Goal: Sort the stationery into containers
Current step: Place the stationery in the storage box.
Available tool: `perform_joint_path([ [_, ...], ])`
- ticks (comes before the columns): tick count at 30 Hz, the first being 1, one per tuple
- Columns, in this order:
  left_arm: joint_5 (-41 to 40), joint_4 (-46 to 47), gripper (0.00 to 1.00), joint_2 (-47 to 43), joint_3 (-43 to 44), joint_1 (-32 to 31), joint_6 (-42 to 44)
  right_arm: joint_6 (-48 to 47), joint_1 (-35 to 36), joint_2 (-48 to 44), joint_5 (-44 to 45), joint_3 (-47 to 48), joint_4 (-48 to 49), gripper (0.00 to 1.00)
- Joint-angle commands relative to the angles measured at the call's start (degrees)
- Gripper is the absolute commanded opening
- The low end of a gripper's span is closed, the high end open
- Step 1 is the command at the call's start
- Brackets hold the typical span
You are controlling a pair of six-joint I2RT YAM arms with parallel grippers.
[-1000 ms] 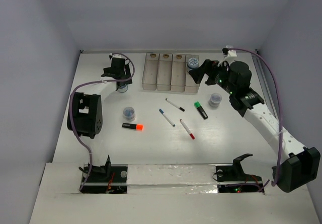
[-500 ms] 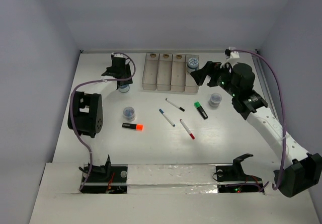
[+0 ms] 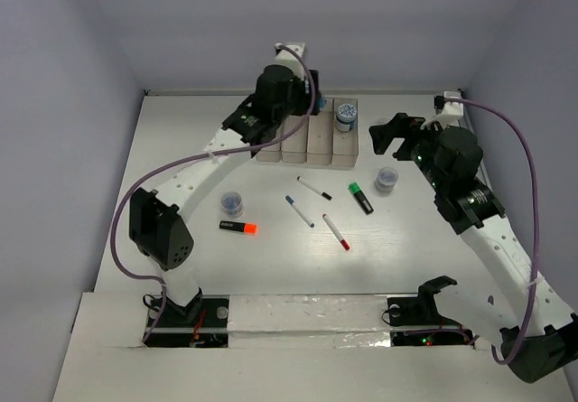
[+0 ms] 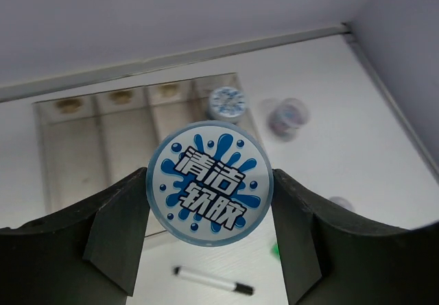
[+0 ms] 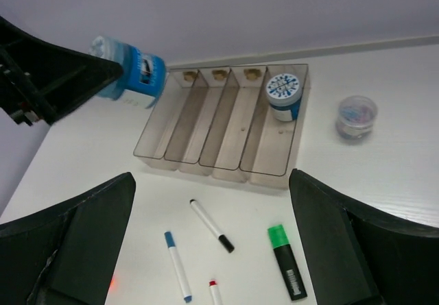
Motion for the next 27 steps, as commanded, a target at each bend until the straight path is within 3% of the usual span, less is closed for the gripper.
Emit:
perform_joint_path([
  [1,0.96,2.70,0.23,5.61,5.95,-4.33,-0.52,-1.38,0.34,-3.06,6.50,1.73,-1.54,1.00],
  [11,1.48,1.57,0.24,24.07,23.09,-8.13,0.80,-1.29,0.34,-7.02,8.43,-0.55,-1.80,1.00],
  [27,0.96,0.33,0.31,31.99,24.07,-8.66,2.47,-0.59,0.34,-5.88,7.03,-2.40,-0.04,1.00],
])
